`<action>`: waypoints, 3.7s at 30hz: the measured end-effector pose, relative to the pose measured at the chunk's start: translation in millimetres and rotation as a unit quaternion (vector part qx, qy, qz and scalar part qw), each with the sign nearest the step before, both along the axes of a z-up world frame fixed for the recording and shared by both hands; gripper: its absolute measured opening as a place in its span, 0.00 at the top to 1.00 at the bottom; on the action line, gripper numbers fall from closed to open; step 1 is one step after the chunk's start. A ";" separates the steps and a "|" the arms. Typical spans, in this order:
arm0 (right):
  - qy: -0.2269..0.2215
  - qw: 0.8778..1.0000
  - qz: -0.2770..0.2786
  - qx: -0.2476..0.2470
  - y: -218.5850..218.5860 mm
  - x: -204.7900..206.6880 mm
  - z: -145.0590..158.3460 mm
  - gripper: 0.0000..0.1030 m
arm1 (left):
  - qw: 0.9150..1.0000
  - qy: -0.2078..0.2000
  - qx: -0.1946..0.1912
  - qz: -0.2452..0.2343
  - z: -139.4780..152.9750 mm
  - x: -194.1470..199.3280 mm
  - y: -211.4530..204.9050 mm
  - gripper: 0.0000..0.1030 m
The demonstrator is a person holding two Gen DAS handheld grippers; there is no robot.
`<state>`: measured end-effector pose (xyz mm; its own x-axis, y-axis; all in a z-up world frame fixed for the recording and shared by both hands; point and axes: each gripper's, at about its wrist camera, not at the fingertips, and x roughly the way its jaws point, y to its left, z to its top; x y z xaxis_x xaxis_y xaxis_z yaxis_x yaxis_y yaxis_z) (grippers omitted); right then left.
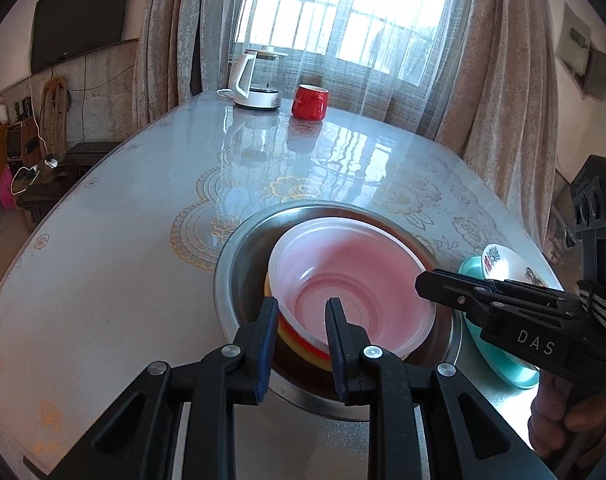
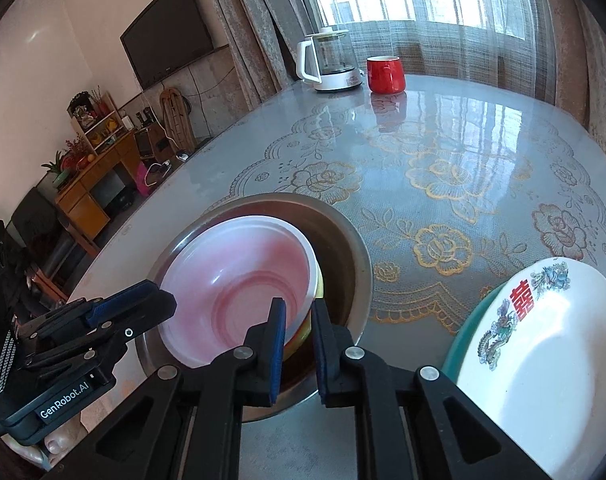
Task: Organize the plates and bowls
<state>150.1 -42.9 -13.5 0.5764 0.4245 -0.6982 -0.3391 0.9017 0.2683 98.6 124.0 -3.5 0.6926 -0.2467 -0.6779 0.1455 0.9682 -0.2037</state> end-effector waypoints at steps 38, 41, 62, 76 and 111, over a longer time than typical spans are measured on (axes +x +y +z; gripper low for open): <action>0.032 0.999 0.001 0.044 -8.5 6.8 1.5 0.72 | 0.999 0.027 -0.025 -0.009 -0.2 23.9 14.4 0.72; 0.029 0.998 0.012 0.053 -8.1 6.4 1.8 0.71 | 0.999 0.039 -0.011 -0.006 -0.7 33.2 8.4 0.72; 0.026 0.994 -0.059 0.091 -20.7 -12.9 13.2 0.65 | 0.996 0.001 -0.013 0.087 16.5 -21.6 24.4 0.70; 0.003 0.995 -0.053 0.083 -25.4 -55.9 24.0 0.65 | 0.996 0.019 -0.014 0.087 3.4 -59.5 11.1 0.70; 0.018 0.997 -0.042 0.069 -20.0 -64.4 17.3 0.63 | 0.995 0.014 0.019 0.102 -3.6 -83.3 7.7 0.53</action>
<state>85.7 -62.8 3.8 0.5891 0.4703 -0.6571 -0.2527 0.8796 0.4030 15.4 131.7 -7.1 0.7057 -0.0766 -0.7043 -0.0595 0.9842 -0.1667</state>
